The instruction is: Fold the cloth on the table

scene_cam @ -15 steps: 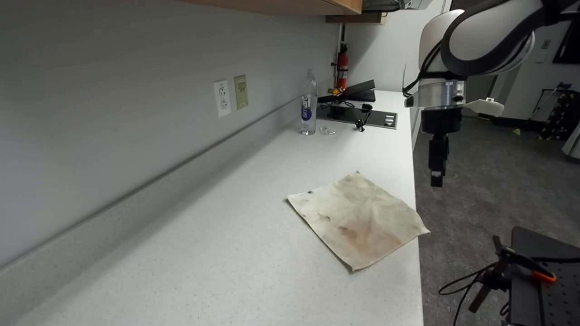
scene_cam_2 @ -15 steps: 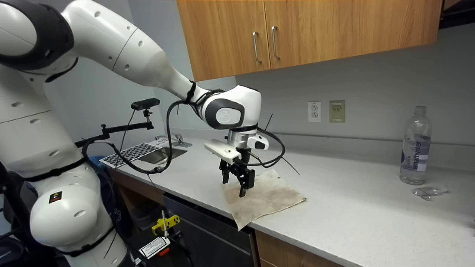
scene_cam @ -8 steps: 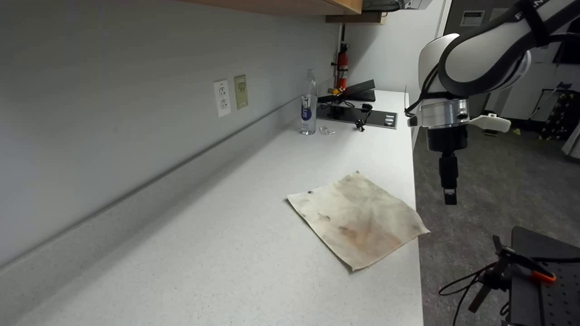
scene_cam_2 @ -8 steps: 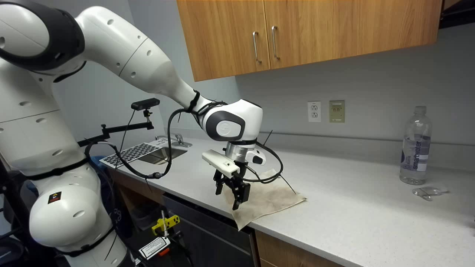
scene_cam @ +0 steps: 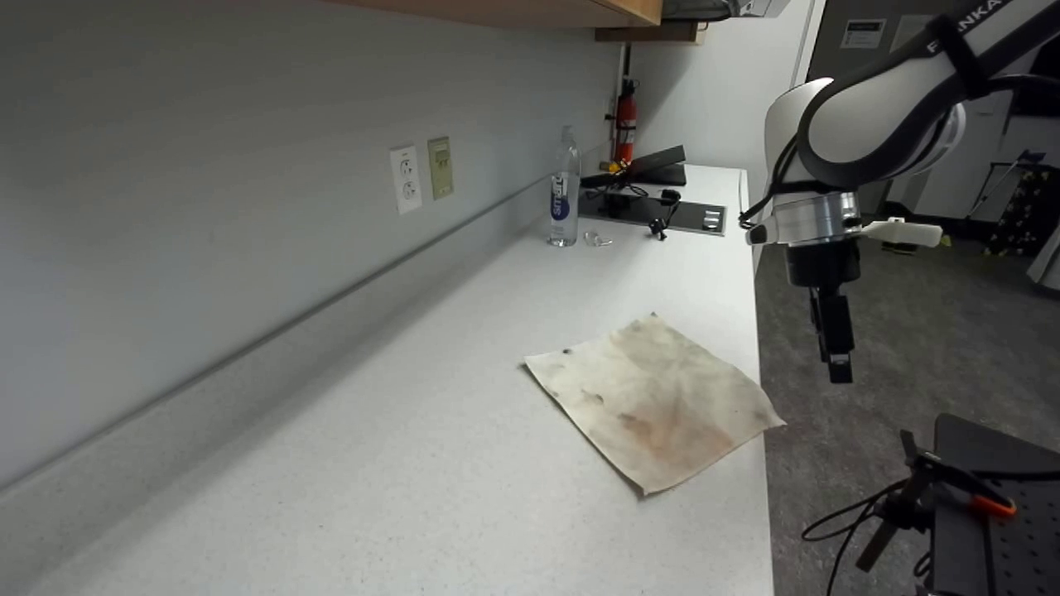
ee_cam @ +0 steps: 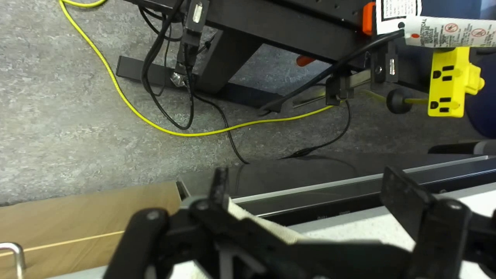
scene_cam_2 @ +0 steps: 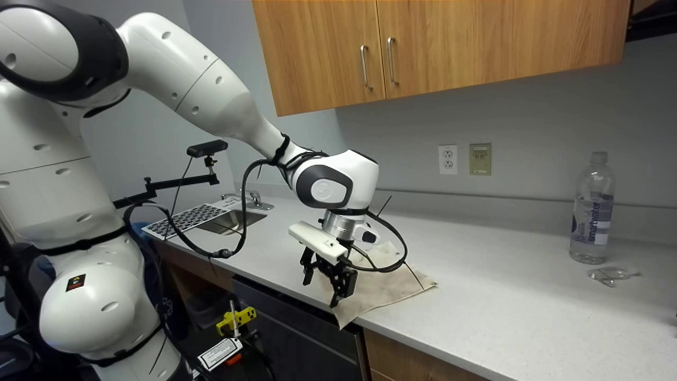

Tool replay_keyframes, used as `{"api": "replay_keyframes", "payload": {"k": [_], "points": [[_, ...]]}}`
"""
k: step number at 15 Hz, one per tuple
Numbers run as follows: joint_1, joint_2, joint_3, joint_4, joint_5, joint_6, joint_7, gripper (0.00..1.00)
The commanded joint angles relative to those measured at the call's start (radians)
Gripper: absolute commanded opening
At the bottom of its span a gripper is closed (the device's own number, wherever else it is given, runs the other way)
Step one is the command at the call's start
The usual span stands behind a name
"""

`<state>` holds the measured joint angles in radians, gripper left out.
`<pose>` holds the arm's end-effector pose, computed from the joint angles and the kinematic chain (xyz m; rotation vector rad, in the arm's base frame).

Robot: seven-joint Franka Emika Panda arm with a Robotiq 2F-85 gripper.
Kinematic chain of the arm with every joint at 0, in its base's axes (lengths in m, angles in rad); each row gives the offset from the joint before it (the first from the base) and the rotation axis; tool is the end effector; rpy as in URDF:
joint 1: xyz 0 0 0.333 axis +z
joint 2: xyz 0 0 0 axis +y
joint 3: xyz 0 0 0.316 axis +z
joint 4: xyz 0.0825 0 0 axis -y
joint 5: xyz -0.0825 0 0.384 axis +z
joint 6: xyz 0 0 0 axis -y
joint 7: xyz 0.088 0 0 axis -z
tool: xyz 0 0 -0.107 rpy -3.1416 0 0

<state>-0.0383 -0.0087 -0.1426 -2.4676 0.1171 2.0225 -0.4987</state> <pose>0.4152 -0.0690 0.2699 -2.8354 -0.3470 0.5516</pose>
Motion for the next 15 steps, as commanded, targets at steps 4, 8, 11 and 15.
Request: {"api": "replay_keyframes", "payload": {"k": [4,8,11,15], "points": [[-0.019,0.000,0.019,0.001,0.000,-0.001,0.000,1.00],[-0.018,-0.001,0.020,-0.002,-0.014,0.025,-0.012,1.00],[-0.017,-0.001,0.024,-0.006,-0.023,0.083,-0.043,1.00],[-0.016,-0.002,0.030,-0.017,-0.031,0.187,-0.085,1.00]]}}
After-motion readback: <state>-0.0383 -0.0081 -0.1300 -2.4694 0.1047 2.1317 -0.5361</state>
